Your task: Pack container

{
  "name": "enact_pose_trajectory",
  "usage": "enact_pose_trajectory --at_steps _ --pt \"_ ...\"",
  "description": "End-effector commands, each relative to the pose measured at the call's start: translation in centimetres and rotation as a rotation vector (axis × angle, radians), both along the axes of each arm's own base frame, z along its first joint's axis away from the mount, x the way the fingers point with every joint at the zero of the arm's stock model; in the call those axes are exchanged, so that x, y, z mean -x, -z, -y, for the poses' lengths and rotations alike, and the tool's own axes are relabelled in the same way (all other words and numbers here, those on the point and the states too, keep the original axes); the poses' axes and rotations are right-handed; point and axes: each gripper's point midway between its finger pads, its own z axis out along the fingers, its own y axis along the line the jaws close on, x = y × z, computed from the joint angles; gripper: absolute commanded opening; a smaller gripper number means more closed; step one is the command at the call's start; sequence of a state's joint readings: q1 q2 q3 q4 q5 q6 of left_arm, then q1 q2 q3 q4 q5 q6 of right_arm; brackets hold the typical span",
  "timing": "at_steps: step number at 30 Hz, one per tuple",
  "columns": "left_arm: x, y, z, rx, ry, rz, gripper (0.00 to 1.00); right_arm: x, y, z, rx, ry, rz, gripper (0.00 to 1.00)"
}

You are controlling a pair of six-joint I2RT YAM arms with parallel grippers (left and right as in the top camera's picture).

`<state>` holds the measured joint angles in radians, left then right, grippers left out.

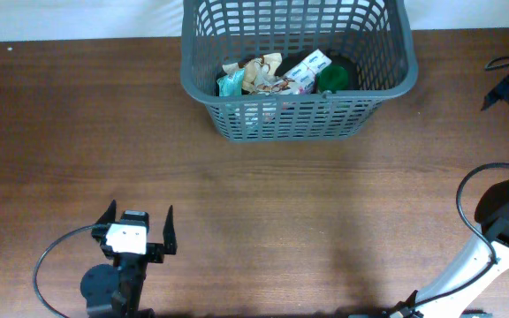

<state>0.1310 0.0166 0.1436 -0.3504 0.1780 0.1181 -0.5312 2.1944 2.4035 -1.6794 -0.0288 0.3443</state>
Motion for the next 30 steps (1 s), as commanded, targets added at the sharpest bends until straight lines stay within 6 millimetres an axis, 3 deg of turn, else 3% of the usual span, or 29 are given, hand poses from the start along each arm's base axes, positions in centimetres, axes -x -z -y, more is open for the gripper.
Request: enact_pose_trajectory --at_steps 1,13,30 --pt "-0.1 1.1 -1.6 0.066 -0.111 -0.016 0.99 0.1 -0.4 -0.2 -0.005 0.010 0.011 0.99" --pt "0.1 1.5 -3.3 0.036 -0.213 -0.023 0.99 0.1 -0.4 -0.2 -0.005 0.010 0.011 0.99" --pt "-0.1 1.6 -2.1 0.047 -0.152 -0.028 0.99 0.1 -0.4 -0.2 -0.005 0.010 0.011 0.99"
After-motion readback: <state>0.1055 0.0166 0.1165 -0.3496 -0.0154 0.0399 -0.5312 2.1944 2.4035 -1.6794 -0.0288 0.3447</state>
